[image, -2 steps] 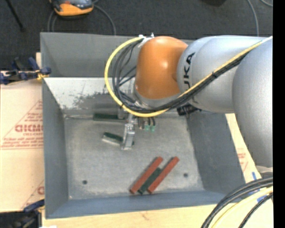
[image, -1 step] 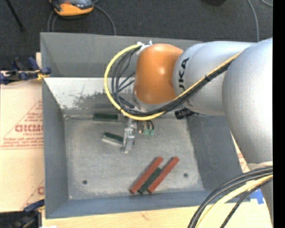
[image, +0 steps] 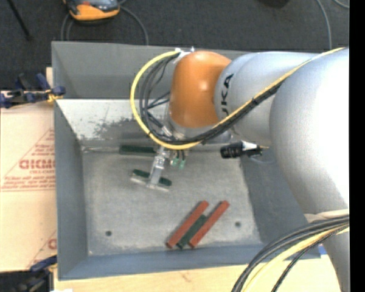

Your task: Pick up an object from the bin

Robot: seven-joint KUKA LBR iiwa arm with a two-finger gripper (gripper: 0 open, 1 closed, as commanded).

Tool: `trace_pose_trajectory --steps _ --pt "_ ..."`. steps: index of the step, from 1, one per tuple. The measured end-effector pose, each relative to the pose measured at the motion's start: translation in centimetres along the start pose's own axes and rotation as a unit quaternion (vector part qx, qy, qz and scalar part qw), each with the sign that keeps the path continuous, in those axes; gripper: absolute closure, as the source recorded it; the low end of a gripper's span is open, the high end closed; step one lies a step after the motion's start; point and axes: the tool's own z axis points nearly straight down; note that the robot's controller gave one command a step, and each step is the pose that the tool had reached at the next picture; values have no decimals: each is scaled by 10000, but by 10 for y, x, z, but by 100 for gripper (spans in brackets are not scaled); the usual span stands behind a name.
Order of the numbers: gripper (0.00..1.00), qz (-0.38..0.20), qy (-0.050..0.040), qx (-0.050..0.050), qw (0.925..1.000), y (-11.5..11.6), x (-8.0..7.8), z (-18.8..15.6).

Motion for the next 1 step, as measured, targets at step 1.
trace_pose_trajectory --steps 1 --pt "0 -44 0 14 10000 -1 -3 41"
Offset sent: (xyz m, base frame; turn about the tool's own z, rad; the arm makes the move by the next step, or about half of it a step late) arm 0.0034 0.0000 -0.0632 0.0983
